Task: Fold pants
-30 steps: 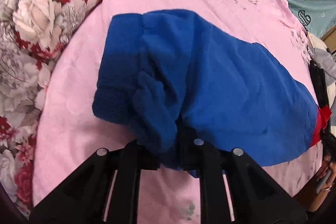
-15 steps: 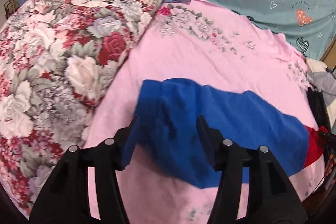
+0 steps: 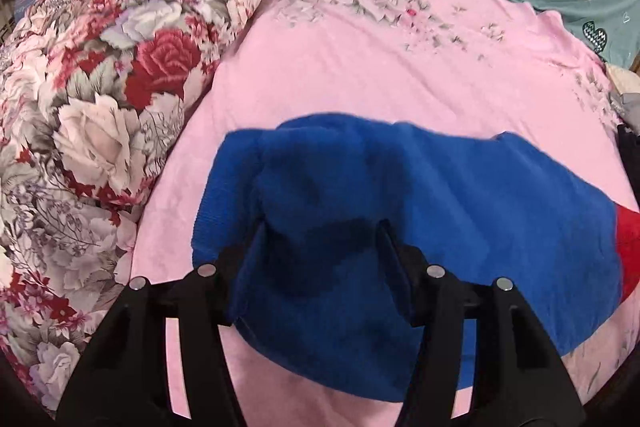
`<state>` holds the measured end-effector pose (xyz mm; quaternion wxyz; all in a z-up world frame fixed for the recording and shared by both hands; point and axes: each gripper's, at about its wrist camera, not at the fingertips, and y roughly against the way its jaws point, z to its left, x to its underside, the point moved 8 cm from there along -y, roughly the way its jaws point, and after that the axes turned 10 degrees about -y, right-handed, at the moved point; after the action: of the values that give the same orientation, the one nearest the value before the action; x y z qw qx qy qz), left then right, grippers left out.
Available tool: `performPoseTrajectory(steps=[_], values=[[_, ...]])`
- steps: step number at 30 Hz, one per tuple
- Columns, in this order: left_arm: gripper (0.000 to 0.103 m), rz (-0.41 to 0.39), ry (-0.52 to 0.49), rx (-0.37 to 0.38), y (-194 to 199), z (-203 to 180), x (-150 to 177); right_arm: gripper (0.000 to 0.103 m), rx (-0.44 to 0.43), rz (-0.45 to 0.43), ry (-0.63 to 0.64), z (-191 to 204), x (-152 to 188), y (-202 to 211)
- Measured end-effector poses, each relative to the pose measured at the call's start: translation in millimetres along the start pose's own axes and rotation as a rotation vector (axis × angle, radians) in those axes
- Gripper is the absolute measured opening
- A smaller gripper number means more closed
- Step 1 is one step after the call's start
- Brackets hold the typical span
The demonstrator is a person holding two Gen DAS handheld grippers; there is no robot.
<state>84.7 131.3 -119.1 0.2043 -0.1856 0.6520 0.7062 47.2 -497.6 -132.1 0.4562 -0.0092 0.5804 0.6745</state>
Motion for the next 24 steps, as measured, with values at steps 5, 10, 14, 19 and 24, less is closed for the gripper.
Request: performPoseTrajectory(steps=[5,10,14,19,24], values=[[0.068,-0.138,-0.048,0.049,28.1,-20.9,-27.5,0.051,-0.23,-0.069,0.162,89.3,-16.5,31.6],[0.068,-0.115,-0.076,0.106,8.3,-52.3,-45.5,0.043,-0.492,0.148,0.448,251.8,53.4,-5.0],[0.068,-0.072,-0.048,0.052,-11.5,-35.9,-41.1,0.042,-0.638,0.373,0.599,363.2,128.9,-35.9],[0.068,-0.047,0.049,0.04,-9.2,7.8,-13.0,0.042,-0.601,0.497,0.777,415.6,190.6,-56.5],[0.068,-0.035,0.083,-0.03,-15.3,31.3,-4.0,0.012,-0.598,0.468,0.848,427.0,194.8,-55.7]])
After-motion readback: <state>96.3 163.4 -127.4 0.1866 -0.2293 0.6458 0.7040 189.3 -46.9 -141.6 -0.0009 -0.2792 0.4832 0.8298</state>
